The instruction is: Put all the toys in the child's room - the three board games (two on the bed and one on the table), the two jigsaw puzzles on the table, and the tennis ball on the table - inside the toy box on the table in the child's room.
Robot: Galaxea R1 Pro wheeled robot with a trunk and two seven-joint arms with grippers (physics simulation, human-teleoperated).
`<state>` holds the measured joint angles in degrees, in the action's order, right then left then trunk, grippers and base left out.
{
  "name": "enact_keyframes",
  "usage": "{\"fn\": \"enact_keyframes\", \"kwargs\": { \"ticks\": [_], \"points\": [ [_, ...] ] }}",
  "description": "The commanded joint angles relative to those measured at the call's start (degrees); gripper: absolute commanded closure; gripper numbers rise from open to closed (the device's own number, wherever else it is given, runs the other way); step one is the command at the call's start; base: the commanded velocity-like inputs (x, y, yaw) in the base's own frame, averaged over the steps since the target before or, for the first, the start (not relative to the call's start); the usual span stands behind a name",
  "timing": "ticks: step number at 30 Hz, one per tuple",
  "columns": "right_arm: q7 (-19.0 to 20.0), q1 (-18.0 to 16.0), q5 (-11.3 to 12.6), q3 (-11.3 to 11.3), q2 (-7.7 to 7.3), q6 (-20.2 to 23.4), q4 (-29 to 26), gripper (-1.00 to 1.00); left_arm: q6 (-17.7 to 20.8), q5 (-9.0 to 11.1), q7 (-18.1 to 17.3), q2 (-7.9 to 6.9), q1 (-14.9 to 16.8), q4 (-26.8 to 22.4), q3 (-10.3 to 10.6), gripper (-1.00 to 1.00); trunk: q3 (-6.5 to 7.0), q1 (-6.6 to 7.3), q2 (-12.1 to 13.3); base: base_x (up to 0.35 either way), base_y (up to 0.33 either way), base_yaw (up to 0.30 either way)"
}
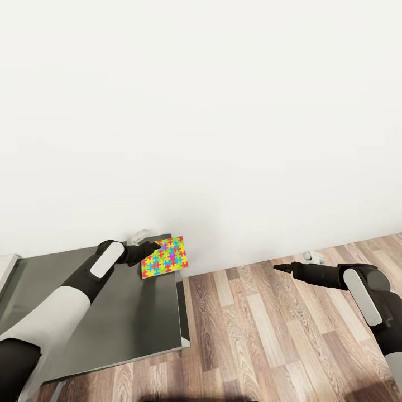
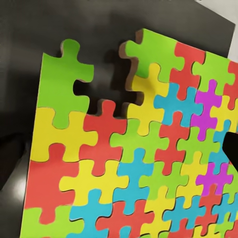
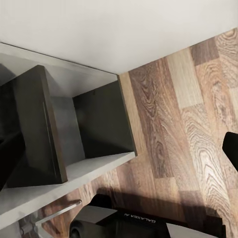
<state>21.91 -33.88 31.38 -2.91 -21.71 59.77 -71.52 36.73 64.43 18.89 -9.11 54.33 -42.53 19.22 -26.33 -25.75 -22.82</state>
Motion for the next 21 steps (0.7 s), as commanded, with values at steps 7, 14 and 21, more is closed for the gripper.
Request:
{"fn": "enact_keyframes", "kwargs": {
  "ticks": [7, 14, 21],
  "points": [
    [0.81, 0.22, -0.42, -0.16, -0.20, 0.23, 0.09, -1.00, 0.33, 1.07, 0.40, -1.20, -0.58, -1.72, -2.51, -1.00, -0.09, -0.03, -0.10, 0.000, 0.000, 0.000],
    [1.20, 1.33, -0.15, -0.29, -0.10, 0.23, 0.93, -1.00, 1.34, 1.48, 0.47, -3.45, -5.52, -7.06, -10.54, -1.00, -0.09, -0.03, -0.10, 0.000, 0.000, 0.000],
    [1.32, 1.70, -0.07, -0.32, 0.05, 0.23, 1.39, -1.00, 1.51, 1.26, 0.72, -4.73, -7.90, -8.58, -13.70, -1.00, -0.09, -0.03, -0.10, 0.000, 0.000, 0.000]
  ]
}}
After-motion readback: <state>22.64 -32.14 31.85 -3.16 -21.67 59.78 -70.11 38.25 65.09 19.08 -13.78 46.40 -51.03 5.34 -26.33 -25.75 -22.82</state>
